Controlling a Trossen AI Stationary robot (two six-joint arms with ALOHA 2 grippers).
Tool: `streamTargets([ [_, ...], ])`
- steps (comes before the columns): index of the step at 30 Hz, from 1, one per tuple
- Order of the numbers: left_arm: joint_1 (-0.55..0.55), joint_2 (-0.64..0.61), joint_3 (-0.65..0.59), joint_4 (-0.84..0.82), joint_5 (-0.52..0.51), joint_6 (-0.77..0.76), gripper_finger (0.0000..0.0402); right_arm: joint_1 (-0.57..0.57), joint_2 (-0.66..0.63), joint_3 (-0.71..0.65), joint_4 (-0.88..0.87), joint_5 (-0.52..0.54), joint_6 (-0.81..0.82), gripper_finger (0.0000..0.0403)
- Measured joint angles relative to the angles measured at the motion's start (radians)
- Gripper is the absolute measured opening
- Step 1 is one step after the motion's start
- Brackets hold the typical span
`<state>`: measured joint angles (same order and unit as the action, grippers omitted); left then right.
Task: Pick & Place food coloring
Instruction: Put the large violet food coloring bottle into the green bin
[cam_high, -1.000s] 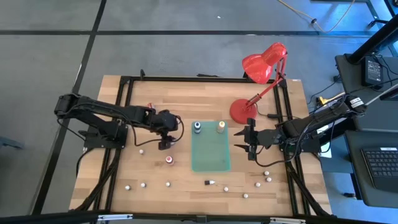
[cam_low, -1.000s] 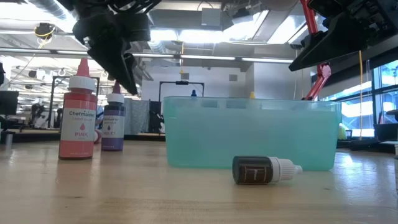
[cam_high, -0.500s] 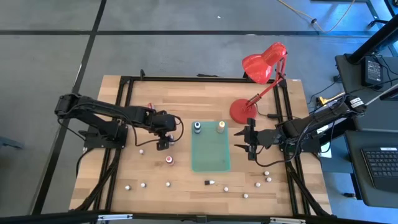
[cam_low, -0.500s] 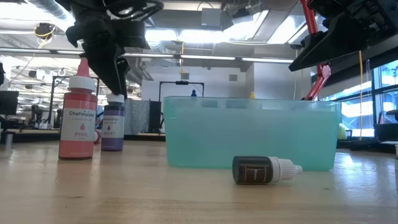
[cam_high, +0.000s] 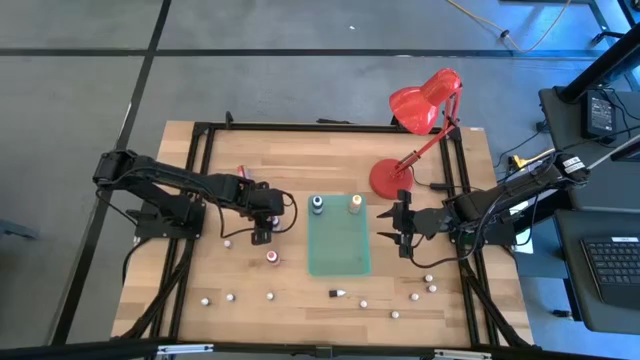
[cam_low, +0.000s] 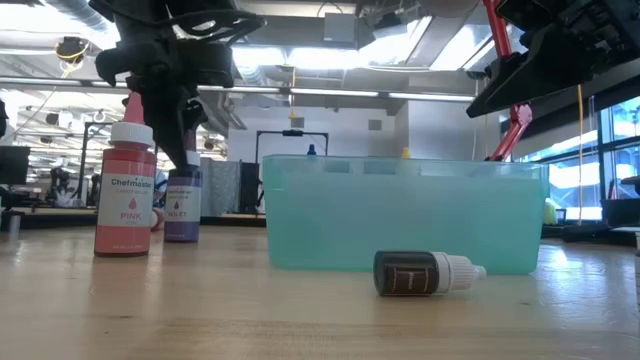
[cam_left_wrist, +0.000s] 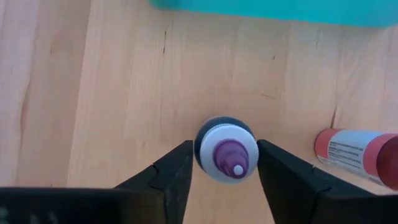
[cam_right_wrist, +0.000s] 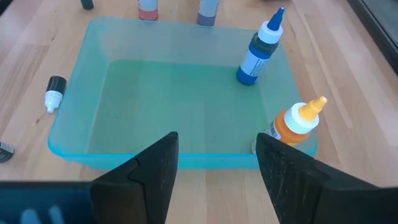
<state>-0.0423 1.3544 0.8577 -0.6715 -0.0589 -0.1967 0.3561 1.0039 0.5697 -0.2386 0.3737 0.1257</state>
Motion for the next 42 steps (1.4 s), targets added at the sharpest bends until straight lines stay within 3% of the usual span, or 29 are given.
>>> streamTargets([
  [10, 0.000, 0.000, 0.000, 0.001, -0.002, 0.049, 0.0117, 0.000, 0.000, 0.000, -0.007, 0.000, -0.001, 0.0218],
  [14, 0.000, 0.001, 0.019, 0.002, -0.008, 0.053, 0.0116, 0.000, 0.000, 0.000, -0.008, 0.000, -0.003, 0.0218],
  [22, 0.005, 0.000, 0.227, -0.010, -0.097, 0.059, 0.0115, 0.000, 0.000, 0.000, -0.007, 0.000, -0.006, 0.0218],
  [29, 0.007, 0.012, 0.358, 0.149, -0.013, 0.195, 0.0115, 0.000, 0.000, 0.000, -0.007, 0.000, -0.007, 0.0218],
  [35, 0.007, 0.118, 0.360, 0.283, 0.033, 0.363, 0.0115, 0.000, 0.000, 0.000, -0.007, 0.000, -0.006, 0.0218],
  [42, 0.042, 0.285, 0.440, 0.229, 0.028, 0.392, 0.0115, 0.000, 0.000, 0.000, -0.007, 0.000, -0.005, 0.0218],
])
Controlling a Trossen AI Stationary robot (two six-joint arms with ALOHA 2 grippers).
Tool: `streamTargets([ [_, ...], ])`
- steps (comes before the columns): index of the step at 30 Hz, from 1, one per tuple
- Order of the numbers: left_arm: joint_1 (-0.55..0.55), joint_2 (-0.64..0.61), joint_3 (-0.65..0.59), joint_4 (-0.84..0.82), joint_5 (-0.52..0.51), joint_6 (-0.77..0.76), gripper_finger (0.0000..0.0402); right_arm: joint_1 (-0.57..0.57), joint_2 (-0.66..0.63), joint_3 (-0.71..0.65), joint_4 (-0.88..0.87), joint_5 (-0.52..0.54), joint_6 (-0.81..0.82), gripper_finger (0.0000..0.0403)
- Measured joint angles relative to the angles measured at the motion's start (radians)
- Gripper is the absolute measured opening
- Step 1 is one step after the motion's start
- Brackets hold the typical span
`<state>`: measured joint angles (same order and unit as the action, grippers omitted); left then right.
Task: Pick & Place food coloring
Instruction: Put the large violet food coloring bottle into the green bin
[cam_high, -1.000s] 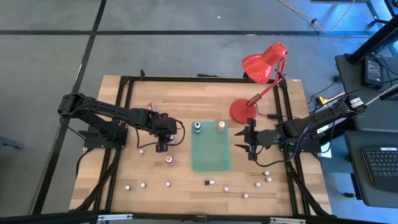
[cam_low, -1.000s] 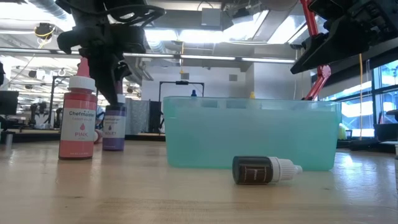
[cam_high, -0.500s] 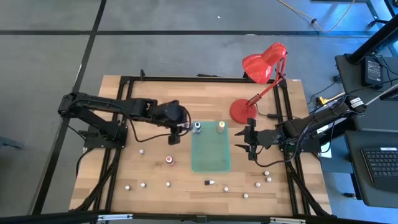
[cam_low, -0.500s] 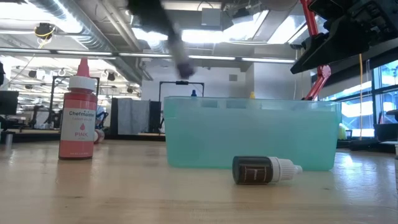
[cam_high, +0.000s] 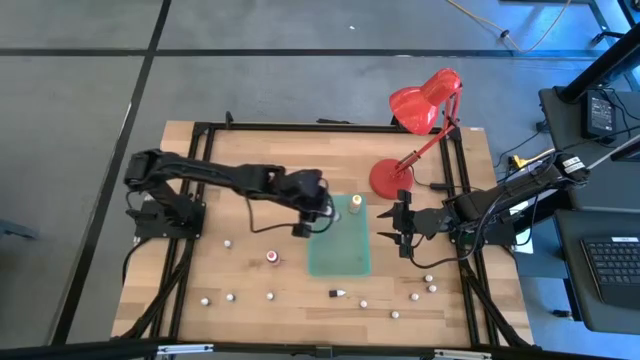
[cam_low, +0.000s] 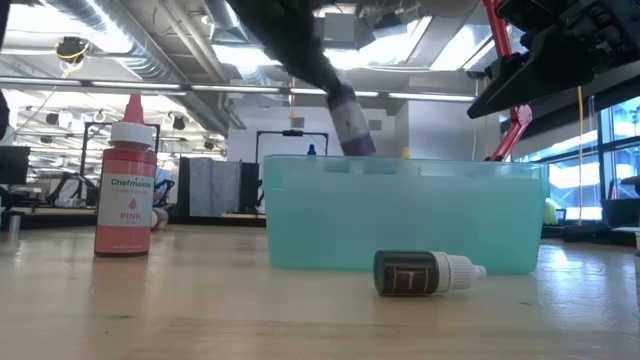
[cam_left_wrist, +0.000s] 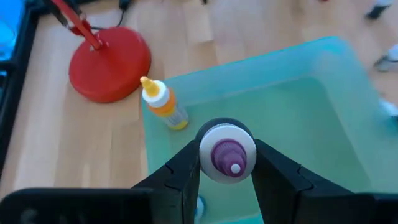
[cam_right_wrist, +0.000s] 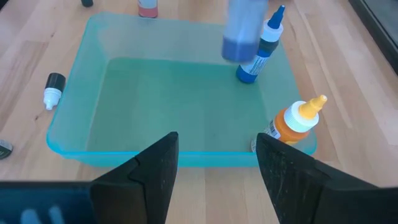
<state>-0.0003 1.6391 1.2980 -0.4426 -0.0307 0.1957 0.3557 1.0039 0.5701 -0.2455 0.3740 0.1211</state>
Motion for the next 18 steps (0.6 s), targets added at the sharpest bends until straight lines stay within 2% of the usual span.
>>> streamTargets([
  [8, 0.019, 0.150, 0.126, -0.128, -0.005, 0.001, 0.0115, 0.000, 0.000, 0.000, -0.007, 0.000, 0.000, 0.0218],
  [18, 0.022, 0.205, 0.135, -0.159, -0.007, 0.001, 0.0143, 0.000, 0.000, 0.000, -0.014, 0.000, 0.001, 0.0218],
])
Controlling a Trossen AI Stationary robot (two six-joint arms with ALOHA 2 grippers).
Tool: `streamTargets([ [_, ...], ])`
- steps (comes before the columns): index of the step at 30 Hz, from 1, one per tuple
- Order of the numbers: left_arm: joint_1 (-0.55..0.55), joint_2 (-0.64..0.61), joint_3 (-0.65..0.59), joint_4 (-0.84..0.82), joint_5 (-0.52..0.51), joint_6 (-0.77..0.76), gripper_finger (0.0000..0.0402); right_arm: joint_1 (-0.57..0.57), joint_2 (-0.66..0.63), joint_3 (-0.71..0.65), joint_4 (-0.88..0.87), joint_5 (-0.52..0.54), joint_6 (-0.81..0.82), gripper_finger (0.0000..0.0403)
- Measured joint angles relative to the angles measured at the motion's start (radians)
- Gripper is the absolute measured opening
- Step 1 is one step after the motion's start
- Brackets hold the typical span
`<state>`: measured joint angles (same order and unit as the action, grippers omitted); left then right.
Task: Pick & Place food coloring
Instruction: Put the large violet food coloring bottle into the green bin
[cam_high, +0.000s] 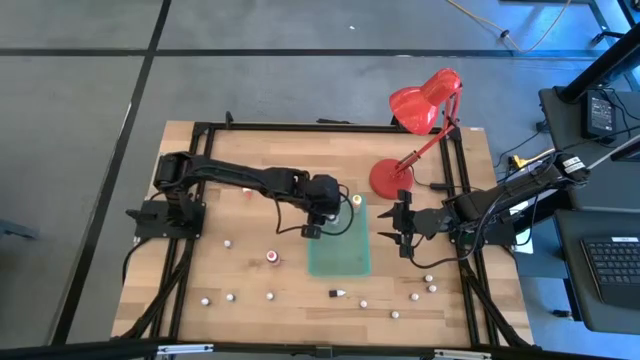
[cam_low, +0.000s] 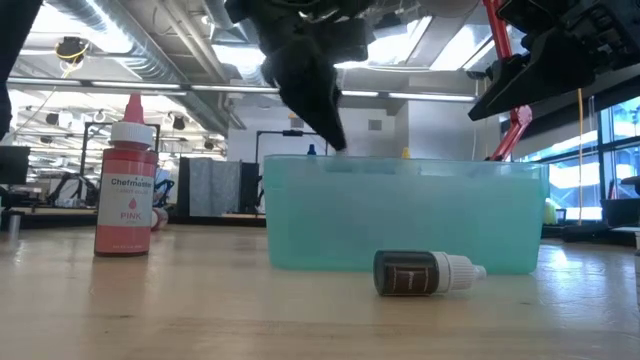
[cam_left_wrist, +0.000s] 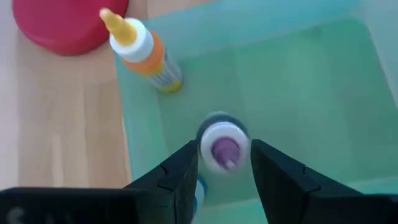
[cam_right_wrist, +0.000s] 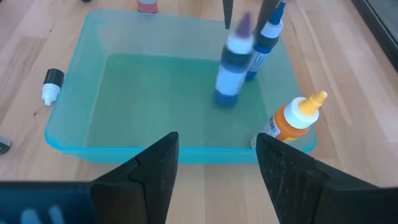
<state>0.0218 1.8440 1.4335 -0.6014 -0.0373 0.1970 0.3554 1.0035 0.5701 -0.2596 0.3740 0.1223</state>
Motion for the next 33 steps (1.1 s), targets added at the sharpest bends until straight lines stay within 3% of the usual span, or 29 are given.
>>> streamTargets([
  [13, 0.002, 0.014, 0.001, -0.007, -0.058, -0.026, 0.0096, 0.000, 0.000, 0.000, 0.001, 0.000, 0.003, 0.0218],
  [26, 0.002, 0.014, 0.000, -0.007, -0.058, -0.026, 0.0093, 0.000, 0.000, 0.000, 0.001, 0.000, 0.003, 0.0218],
  [33, -0.003, 0.013, 0.000, 0.026, -0.057, 0.098, 0.0091, 0.000, 0.000, 0.000, 0.001, 0.000, 0.003, 0.0218],
])
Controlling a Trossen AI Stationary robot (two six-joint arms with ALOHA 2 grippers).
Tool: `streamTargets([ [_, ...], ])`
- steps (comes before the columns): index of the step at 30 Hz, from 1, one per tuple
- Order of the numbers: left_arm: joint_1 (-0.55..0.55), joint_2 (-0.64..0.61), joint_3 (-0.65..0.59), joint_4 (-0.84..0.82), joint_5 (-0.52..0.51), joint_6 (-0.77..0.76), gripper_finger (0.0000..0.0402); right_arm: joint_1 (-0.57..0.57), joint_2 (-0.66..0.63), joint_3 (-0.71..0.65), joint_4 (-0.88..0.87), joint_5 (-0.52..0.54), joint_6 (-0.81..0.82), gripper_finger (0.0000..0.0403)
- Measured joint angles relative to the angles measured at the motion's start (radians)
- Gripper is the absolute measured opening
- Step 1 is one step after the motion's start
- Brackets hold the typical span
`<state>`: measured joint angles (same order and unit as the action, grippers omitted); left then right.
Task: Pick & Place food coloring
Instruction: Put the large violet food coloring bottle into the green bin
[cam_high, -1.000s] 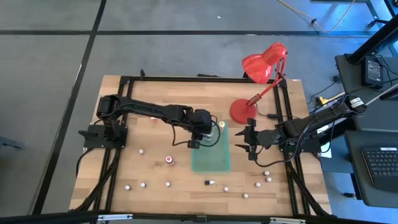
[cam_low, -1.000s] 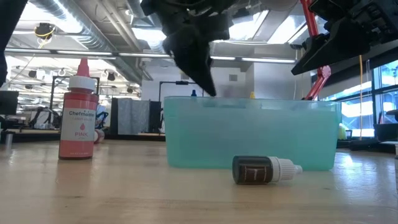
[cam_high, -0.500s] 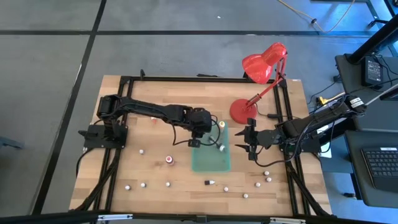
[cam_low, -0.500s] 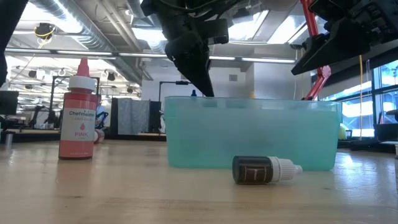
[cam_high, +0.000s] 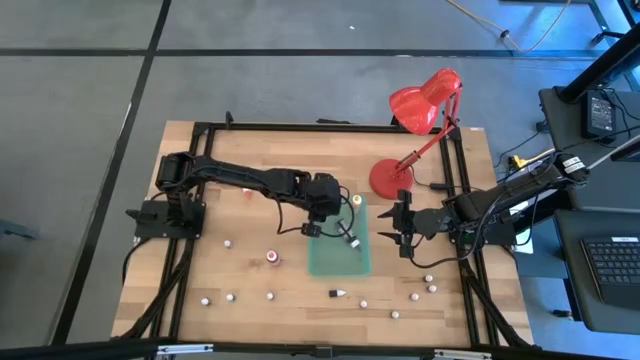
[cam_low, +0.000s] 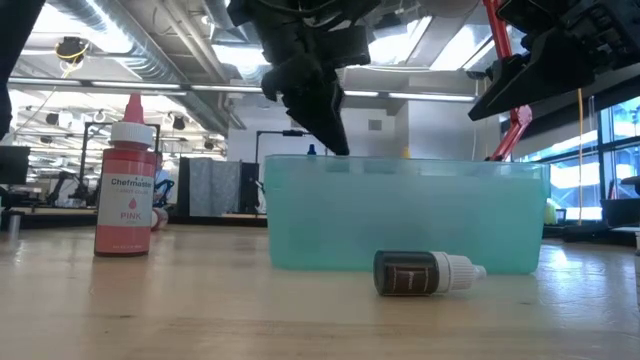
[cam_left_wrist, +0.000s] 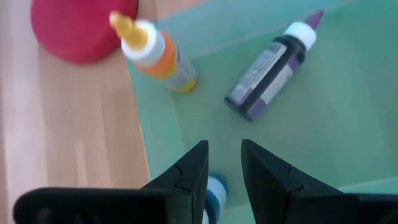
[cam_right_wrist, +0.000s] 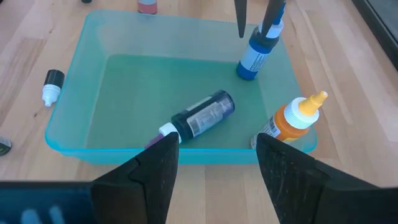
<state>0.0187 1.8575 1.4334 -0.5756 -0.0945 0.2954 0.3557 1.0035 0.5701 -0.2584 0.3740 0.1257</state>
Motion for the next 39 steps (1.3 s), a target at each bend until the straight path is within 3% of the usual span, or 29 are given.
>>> streamTargets([
  [9, -0.018, -0.001, 0.000, 0.150, 0.007, -0.004, 0.0095, 0.000, 0.000, 0.000, 0.000, 0.000, -0.001, 0.0218],
  [15, -0.020, -0.001, 0.000, 0.154, 0.007, -0.012, 0.0099, 0.000, 0.000, 0.000, 0.000, 0.000, -0.002, 0.0218],
  [19, -0.029, -0.001, 0.000, 0.153, 0.006, -0.012, 0.0129, 0.000, 0.000, 0.000, 0.000, 0.000, -0.002, 0.0218],
  [30, -0.071, -0.001, 0.000, 0.152, 0.008, -0.004, 0.0262, 0.000, 0.000, 0.000, 0.000, 0.000, -0.003, 0.0218],
  [36, -0.070, -0.001, 0.000, 0.168, 0.008, -0.004, 0.0272, 0.000, 0.000, 0.000, -0.001, 0.000, -0.001, 0.0218],
  [39, -0.064, -0.001, 0.000, 0.181, 0.057, 0.002, 0.0270, 0.000, 0.000, 0.000, -0.001, 0.000, 0.000, 0.0218],
])
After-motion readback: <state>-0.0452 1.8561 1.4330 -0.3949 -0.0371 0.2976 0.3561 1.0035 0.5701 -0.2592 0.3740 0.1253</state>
